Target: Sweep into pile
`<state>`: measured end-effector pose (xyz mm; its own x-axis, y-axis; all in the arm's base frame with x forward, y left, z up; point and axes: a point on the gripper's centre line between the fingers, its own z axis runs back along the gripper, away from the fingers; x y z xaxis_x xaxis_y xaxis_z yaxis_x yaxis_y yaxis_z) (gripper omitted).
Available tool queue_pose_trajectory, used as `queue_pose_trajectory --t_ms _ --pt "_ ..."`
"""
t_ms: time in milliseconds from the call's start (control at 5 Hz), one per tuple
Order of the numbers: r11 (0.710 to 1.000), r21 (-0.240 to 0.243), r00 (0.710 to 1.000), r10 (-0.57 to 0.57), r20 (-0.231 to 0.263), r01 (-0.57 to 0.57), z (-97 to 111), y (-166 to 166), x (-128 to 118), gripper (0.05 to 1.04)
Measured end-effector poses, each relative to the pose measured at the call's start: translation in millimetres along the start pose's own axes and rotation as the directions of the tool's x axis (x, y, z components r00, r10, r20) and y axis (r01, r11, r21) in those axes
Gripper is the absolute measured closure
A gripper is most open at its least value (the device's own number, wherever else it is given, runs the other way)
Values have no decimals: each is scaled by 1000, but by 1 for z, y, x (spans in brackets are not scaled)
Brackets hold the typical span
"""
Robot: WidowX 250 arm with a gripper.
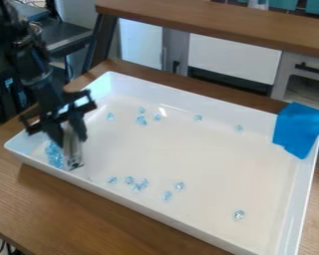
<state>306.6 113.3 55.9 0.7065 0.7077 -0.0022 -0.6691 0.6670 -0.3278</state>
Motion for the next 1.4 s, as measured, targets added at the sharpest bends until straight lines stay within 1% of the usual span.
queue_pose_trajectory --t_ms 200,400,600,800,1000,1200,1400 --pt "998 -61 1000 -21 -21 19 6 -50 -17 700" --pt "994 -89 996 -75 -46 71 -1 -95 -39 700" --pt "987 -133 987 -106 -117 90 -16 -135 -65 701" --pt "989 -125 987 -96 -132 79 -37 -167 -93 701" --pt "978 -145 978 -166 -127 147 -45 -194 -117 701" --pt "956 -184 964 -249 -94 229 -53 -209 -129 702" --pt "933 -195 941 -325 -93 303 -62 -217 -144 701"
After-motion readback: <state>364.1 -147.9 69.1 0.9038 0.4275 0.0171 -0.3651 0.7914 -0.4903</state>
